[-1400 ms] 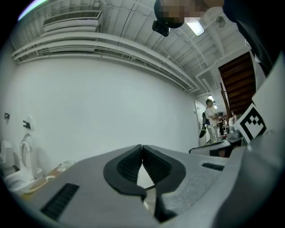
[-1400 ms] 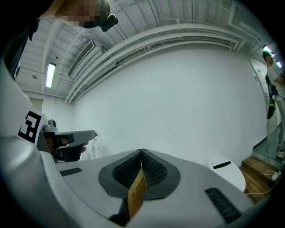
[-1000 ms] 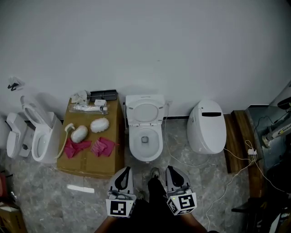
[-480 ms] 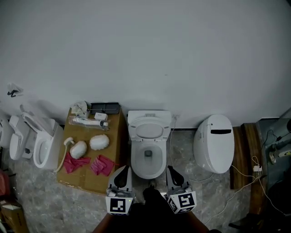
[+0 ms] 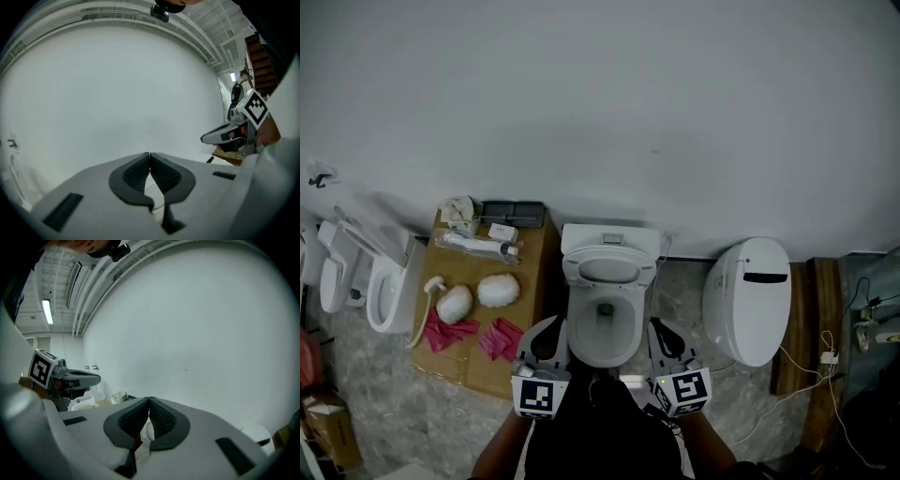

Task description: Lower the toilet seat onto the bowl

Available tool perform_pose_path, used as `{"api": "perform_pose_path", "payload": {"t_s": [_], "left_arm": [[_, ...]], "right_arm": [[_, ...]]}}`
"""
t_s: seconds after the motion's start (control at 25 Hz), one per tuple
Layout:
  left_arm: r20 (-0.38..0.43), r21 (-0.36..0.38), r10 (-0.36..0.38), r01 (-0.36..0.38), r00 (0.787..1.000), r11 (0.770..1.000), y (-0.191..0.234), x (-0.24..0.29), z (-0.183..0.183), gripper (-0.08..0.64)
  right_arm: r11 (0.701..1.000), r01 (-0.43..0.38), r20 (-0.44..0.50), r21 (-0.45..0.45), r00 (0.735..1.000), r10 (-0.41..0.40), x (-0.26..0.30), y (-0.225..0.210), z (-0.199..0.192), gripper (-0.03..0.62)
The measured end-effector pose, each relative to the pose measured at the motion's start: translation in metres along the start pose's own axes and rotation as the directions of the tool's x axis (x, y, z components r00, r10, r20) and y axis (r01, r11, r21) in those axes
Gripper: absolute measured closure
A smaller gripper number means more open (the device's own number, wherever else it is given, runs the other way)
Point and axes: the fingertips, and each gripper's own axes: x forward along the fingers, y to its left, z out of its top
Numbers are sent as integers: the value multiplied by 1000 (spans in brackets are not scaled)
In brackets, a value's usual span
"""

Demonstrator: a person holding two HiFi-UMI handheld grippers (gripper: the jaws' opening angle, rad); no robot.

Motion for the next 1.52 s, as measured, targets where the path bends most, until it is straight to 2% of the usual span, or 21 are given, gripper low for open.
{"api": "perform_pose_path", "payload": {"t_s": [0.08, 0.2, 0.32, 0.44, 0.56, 0.76, 0.84, 0.88, 0.96, 1.0, 1.12, 1.2, 1.4, 1.52], "left_arm": [[-1, 21, -32, 32, 999, 999, 7, 21, -5, 551], [-61, 21, -99, 101, 993, 995, 14, 54, -21, 549], [-97, 77, -182, 190, 978, 979, 17, 90, -38, 549], [-167, 114, -253, 274, 953, 955, 22, 122, -62, 548], [-236, 128, -323, 359, 917, 925, 23, 151, -86, 548], [-337, 157, -402, 472, 852, 868, 27, 203, -130, 548], [-362, 158, -425, 504, 829, 849, 28, 222, -144, 547], [-380, 163, -436, 524, 815, 836, 27, 230, -151, 546], [-429, 187, -457, 571, 779, 799, 24, 242, -168, 519], [-456, 201, -465, 596, 759, 777, 22, 247, -176, 470], [-517, 235, -467, 644, 717, 728, 18, 259, -196, 443], [-540, 249, -460, 656, 705, 712, 19, 267, -205, 437], [-567, 280, -443, 668, 695, 689, 25, 278, -220, 434], [-576, 282, -444, 677, 686, 680, 26, 282, -224, 434]], "right_arm": [[1000, -7, -32, -10, 999, 7, 17, -11, -6, 565], [999, -20, -79, -30, 997, 17, 44, -26, -14, 565], [997, -45, -146, -59, 989, 36, 72, -39, -27, 563], [993, -82, -221, -89, 973, 61, 103, -48, -41, 561], [987, -121, -290, -106, 953, 86, 131, -57, -57, 561], [969, -216, -430, -124, 891, 144, 180, -72, -100, 548], [960, -240, -475, -145, 868, 145, 200, -79, -117, 522], [953, -252, -514, -166, 847, 134, 207, -84, -128, 507], [937, -280, -586, -211, 803, 108, 218, -91, -148, 495], [927, -296, -611, -233, 786, 97, 224, -94, -156, 495], [890, -340, -657, -302, 751, 64, 240, -103, -175, 495], [865, -365, -678, -345, 734, 40, 250, -109, -185, 495], [812, -427, -725, -398, 689, 7, 267, -115, -209, 495], [787, -461, -739, -411, 674, 9, 270, -113, -215, 497]]}}
